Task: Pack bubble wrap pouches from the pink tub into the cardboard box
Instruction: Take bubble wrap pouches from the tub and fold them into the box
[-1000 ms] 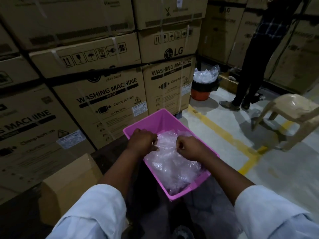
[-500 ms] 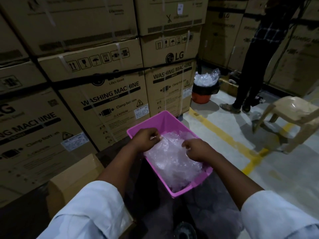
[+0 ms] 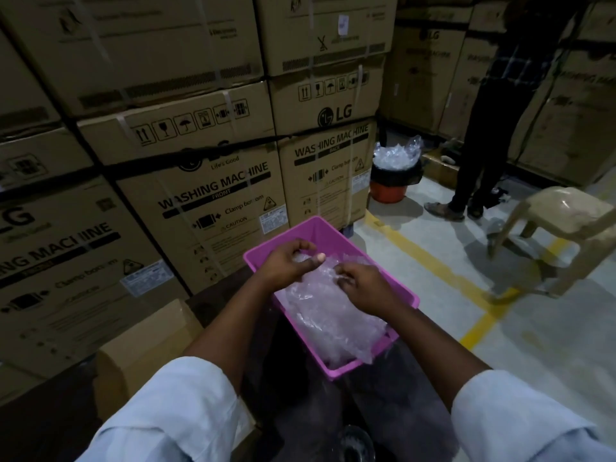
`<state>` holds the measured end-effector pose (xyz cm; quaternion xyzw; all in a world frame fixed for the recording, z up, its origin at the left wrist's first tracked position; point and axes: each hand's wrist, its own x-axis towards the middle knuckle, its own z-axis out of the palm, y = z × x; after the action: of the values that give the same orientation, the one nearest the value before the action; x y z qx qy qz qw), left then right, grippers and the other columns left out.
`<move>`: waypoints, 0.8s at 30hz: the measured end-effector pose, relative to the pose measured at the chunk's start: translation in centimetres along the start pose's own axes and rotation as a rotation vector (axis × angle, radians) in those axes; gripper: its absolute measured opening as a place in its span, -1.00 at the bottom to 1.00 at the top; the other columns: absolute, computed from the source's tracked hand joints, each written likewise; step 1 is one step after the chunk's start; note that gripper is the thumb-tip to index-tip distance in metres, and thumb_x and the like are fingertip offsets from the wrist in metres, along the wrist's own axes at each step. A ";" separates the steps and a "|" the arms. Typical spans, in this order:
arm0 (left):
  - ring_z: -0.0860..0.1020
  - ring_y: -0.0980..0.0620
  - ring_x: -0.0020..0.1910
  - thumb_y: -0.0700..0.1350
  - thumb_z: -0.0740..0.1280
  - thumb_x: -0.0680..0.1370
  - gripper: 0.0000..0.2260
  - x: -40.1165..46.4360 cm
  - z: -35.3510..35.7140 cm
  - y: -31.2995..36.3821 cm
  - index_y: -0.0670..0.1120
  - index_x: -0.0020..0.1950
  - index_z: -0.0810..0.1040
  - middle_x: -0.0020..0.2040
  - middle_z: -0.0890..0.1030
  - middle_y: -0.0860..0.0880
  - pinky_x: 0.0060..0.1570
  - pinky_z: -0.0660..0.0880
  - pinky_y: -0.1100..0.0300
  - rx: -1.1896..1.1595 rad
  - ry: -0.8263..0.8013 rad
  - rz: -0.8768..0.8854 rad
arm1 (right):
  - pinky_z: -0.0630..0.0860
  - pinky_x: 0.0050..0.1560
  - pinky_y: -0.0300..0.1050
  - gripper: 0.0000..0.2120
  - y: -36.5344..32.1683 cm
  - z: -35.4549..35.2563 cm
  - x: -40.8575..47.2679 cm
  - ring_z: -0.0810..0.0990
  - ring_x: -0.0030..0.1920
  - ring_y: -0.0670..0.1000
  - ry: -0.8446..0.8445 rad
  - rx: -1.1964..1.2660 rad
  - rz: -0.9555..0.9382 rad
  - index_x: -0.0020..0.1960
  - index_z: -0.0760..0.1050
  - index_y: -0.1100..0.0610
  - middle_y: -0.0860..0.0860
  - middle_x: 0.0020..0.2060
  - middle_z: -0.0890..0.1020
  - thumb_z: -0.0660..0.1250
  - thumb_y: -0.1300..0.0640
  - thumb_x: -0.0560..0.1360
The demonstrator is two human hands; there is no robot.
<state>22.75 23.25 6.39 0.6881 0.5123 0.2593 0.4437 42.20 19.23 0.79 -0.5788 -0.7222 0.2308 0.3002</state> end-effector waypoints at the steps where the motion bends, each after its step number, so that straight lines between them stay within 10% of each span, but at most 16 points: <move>1: 0.56 0.09 -0.08 0.04 0.47 0.44 -0.55 -0.1 -0.1 0.3 0.02 0.28 0.44 0.09 0.51 0.01 -0.25 0.54 0.29 -0.046 -0.021 -0.005 | 0.43 -0.08 -0.27 -0.85 -0.2 -0.2 0.1 0.56 -0.06 -0.04 0.070 0.083 0.050 0.08 0.58 0.10 -0.02 -0.06 0.62 0.31 0.20 0.54; 5: 0.48 0.04 0.15 -0.12 0.55 0.38 -0.28 0.0 -0.9 0.5 0.07 0.45 0.29 0.21 0.41 0.05 0.13 0.51 0.14 0.117 -0.061 0.017 | 0.40 -0.15 -0.35 -0.84 -0.8 -1.3 0.5 0.56 -0.12 -0.07 0.204 0.245 0.164 0.06 0.59 0.12 -0.04 -0.14 0.61 0.33 0.24 0.50; 11: 0.59 0.01 -0.13 -0.20 0.42 0.50 -0.92 -0.6 -2.7 1.6 -0.15 -0.02 0.59 -0.08 0.63 -0.12 -0.13 0.56 0.21 0.024 0.139 0.101 | 0.43 -0.16 -0.28 -0.87 -1.3 -5.1 1.8 0.56 -0.09 -0.08 -0.009 0.086 0.100 0.02 0.57 0.03 -0.06 -0.11 0.62 0.39 0.18 0.48; 18: 0.63 0.02 -0.26 -0.14 0.27 0.61 -0.87 -0.8 -5.5 3.3 -0.19 0.03 0.53 -0.17 0.65 -0.07 -0.14 0.58 0.06 -0.254 0.285 -0.013 | 0.45 -0.15 -0.13 -0.92 -1.4 -9.2 2.4 0.56 -0.14 0.03 -0.175 -0.044 0.074 -0.04 0.58 0.15 0.01 -0.18 0.60 0.39 0.16 0.49; 24: 0.64 0.00 -0.28 -0.11 0.28 0.60 -0.77 -1.7 -6.7 5.8 -0.22 0.19 0.49 -0.09 0.63 -0.17 -0.27 0.63 0.13 -0.548 0.298 -0.036 | 0.55 -0.21 -0.28 -0.95 -4.0 -12.1 2.1 0.59 -0.14 -0.01 0.144 0.593 0.168 -0.02 0.50 0.21 0.11 -0.11 0.60 0.29 0.24 0.56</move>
<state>19.51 23.45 14.76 0.4880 0.4948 0.4780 0.5371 47.57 20.18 12.54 -0.5385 -0.5501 0.4137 0.4860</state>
